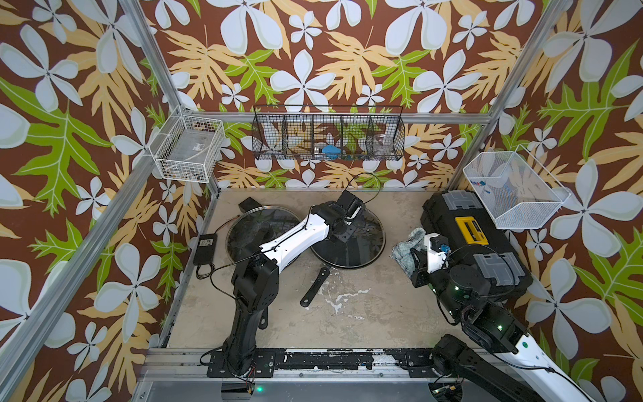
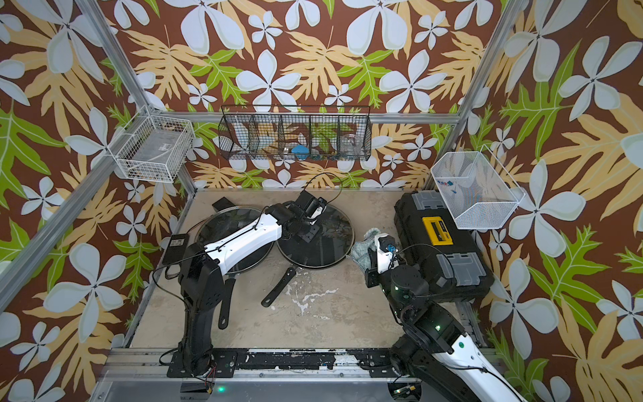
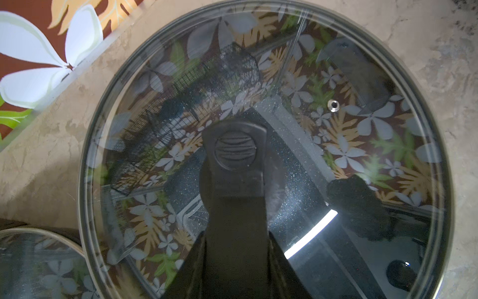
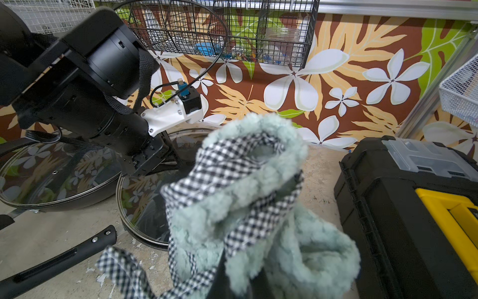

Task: Wipe the pot lid with a cloth
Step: Place the pot lid on the cooking pot.

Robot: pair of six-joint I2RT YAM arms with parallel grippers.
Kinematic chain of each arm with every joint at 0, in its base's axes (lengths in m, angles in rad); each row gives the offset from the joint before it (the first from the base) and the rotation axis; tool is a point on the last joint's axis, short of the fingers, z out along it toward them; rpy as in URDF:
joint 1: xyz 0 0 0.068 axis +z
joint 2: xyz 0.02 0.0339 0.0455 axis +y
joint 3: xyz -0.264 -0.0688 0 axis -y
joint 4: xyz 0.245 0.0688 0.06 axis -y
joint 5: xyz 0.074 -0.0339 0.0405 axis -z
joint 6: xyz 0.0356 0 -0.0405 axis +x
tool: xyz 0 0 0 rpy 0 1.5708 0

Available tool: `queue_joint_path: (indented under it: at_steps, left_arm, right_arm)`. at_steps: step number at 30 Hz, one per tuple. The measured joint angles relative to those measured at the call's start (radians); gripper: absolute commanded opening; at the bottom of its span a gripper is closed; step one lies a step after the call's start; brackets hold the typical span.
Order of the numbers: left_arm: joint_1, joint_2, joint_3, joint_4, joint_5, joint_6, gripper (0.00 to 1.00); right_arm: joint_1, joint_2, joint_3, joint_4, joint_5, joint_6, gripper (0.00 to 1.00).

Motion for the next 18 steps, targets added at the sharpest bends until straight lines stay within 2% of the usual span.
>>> queue_joint_path:
  at_steps: [7,18]
  left_arm:
    - [0.014,-0.035,-0.063,0.042,0.025,-0.019,0.0]
    - [0.021,-0.033,-0.078,0.09,0.038,-0.026,0.0]
  right_arm:
    - [0.0,0.007,0.0,0.0,-0.001,0.004,0.0]
    - [0.0,0.003,0.0,-0.001,0.0,0.008,0.0]
